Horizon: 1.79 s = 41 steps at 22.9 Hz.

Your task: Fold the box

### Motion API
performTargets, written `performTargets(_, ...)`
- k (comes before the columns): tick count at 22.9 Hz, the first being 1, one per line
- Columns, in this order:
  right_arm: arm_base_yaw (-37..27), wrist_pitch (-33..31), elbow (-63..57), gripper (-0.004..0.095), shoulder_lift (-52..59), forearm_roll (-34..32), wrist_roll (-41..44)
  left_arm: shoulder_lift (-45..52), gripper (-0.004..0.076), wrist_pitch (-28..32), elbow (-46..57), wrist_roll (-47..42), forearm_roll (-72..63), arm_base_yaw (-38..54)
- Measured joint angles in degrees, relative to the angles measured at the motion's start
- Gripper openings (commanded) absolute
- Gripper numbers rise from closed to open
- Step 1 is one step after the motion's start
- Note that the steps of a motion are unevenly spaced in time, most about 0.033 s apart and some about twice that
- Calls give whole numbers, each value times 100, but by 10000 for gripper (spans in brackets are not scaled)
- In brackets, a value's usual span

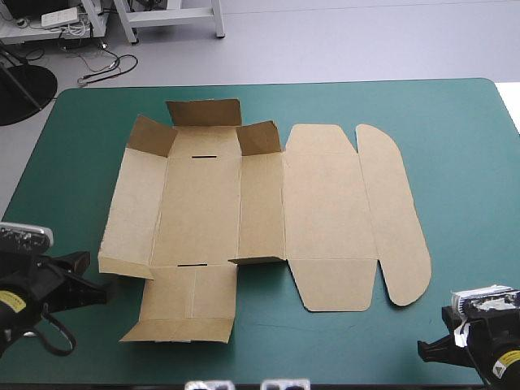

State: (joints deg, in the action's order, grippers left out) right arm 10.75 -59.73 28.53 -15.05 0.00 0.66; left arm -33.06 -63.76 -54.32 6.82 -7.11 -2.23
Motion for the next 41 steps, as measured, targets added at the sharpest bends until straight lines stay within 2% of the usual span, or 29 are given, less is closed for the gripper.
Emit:
performTargets(7,0,0,0,-20,0,0,0,-2330,-10,526,-745,0,-35,0)
performTargets(11,0,-6,0,-20,0,0,0,-3777,-9,716,-1602,-13,-95,249)
performTargets(16,0,-46,0,-20,0,0,0,-4722,-10,260,-2162,162,-463,1448)
performTargets(18,0,-46,0,-20,0,0,0,-4972,-10,-75,-2162,553,-780,1900)
performTargets(20,0,-51,0,-20,0,0,0,-5181,-10,-336,-2164,831,-961,2059)
performTargets(24,0,-51,0,-20,0,0,0,-5471,1,-425,-2169,972,-1046,2098)
performTargets(26,0,-51,0,-20,0,0,0,-5573,42,-438,-2169,989,-1052,2104)
performTargets(29,0,-51,0,-20,0,0,0,-5685,155,-528,-2176,1003,-1052,2104)
performTargets(30,0,-51,0,-20,0,0,0,-5720,256,-544,-2178,1008,-1052,2104)
performTargets(35,0,-51,0,-20,0,0,0,-5830,491,-520,-2183,1097,-1036,2104)
performTargets(41,0,-51,0,-20,0,0,44,-5936,481,-390,-2187,1043,-1091,2104)
